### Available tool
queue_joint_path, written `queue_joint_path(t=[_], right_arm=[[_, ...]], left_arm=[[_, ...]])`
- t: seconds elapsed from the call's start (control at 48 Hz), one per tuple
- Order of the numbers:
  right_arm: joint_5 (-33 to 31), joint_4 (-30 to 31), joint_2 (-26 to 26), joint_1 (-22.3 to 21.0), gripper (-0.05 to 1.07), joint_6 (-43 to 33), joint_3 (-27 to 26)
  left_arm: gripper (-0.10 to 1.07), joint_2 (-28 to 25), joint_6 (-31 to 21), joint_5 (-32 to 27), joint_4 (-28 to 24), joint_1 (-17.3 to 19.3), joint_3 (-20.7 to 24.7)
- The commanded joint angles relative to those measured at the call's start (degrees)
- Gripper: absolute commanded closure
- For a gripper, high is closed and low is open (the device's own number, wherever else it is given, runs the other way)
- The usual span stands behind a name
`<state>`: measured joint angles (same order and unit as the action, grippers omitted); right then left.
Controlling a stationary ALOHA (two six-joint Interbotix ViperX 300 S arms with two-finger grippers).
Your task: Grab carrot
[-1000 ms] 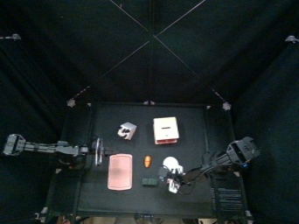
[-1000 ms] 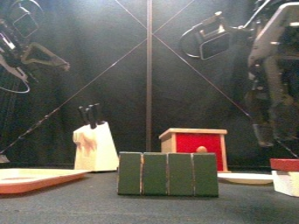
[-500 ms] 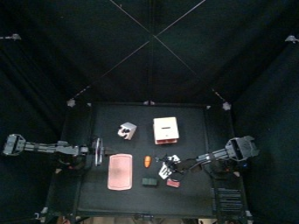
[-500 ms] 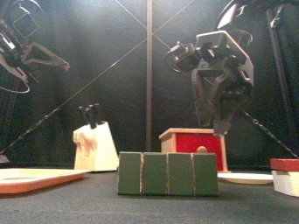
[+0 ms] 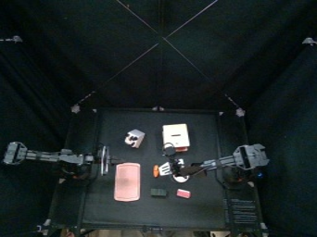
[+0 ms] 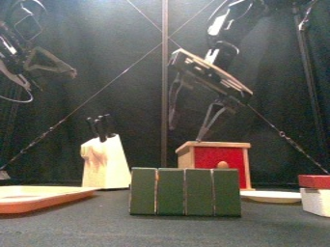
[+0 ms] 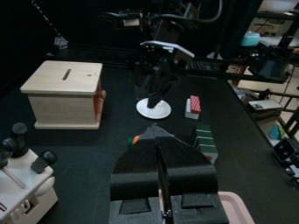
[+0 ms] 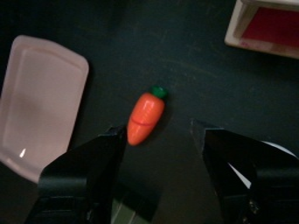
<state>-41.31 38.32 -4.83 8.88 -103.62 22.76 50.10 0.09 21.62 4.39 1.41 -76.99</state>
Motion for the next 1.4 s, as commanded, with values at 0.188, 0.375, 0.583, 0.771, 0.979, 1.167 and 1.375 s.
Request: queue_joint_path(t=[0.188, 0.375, 0.583, 0.771, 0.979, 1.167, 1.375], right_arm=[[-2.7, 6.1, -1.6, 2.1, 0.10, -9.0, -2.5], [-2.5, 4.2, -5.1, 2.0, 0.10, -8.8, -4.0], [-2.2, 5.1, -9.5, 1.1, 0.10, -8.4, -7.4], [-1.7, 5.1, -12.0, 0.1, 0.10, -8.4, -8.7], [-1.7, 5.1, -13.5, -0.7, 0.10, -8.4, -8.6], [-1.4, 5.1, -14.7, -1.1, 0.11, -8.4, -9.1], [-1.1, 4.9, -15.4, -1.2, 0.11, -8.4, -9.1]], left_arm=[[1.00, -0.1, 0.0, 0.5, -0.2, 0.2, 1.1], [1.00, -0.1, 0.0, 0.5, -0.2, 0.3, 1.1], [1.00, -0.1, -0.2, 0.5, -0.1, 0.2, 0.9], [1.00, -0.1, -0.3, 0.5, 0.0, 0.2, 0.8], [1.00, -0.1, -0.4, 0.5, 0.1, 0.2, 0.7], [1.00, -0.1, -0.4, 0.5, 0.1, 0.2, 0.7], [1.00, -0.1, -0.4, 0.5, 0.1, 0.2, 0.6]])
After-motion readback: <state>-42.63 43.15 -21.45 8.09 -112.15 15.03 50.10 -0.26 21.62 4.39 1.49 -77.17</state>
